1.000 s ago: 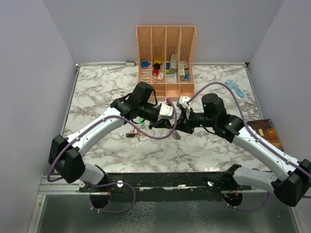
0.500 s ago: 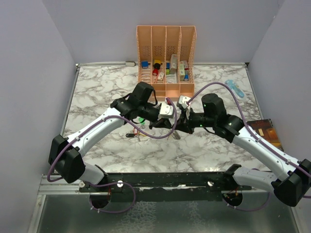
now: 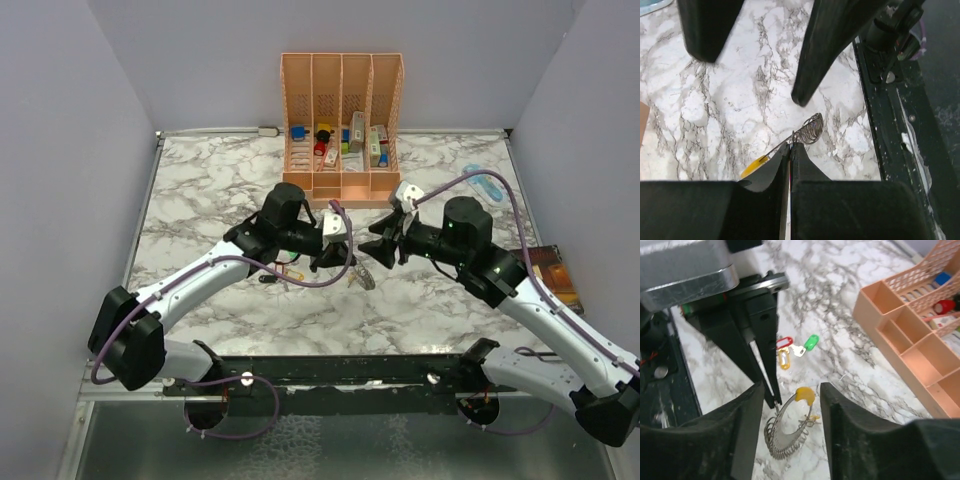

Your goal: Put the keys on the keyring

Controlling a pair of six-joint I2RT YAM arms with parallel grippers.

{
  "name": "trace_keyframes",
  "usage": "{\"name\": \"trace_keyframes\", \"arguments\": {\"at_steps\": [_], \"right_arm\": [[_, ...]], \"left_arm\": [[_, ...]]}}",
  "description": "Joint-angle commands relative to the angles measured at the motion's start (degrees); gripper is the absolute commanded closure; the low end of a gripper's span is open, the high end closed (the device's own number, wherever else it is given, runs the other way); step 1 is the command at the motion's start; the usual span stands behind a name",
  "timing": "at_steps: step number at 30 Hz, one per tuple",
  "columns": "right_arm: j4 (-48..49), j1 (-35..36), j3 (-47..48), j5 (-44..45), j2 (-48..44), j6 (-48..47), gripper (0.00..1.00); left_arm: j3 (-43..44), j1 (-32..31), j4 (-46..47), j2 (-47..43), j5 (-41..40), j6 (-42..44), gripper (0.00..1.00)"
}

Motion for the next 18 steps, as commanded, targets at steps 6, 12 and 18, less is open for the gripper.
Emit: {"name": "trace_keyframes", "arguments": {"at_steps": [6,12,18], "right_arm": [[8.6,0.2,-0.1,18.5,1.7,13.5,0.4],[8.9,-0.4,2.3,21.5,5.0,17.7,0.38],[7.0,-2.3,5.7,27.7,6.0,20.2,0.38]], "left_arm": [[-6.1,3.2,29.8,-4.5,-3.3,-23.2,1.0],[-6.1,6.8,37.4,-2.8,-6.6,-34.7,1.0],[-6.5,9.6,42.9,-3.4,-9.0,-39.6,1.0]]}}
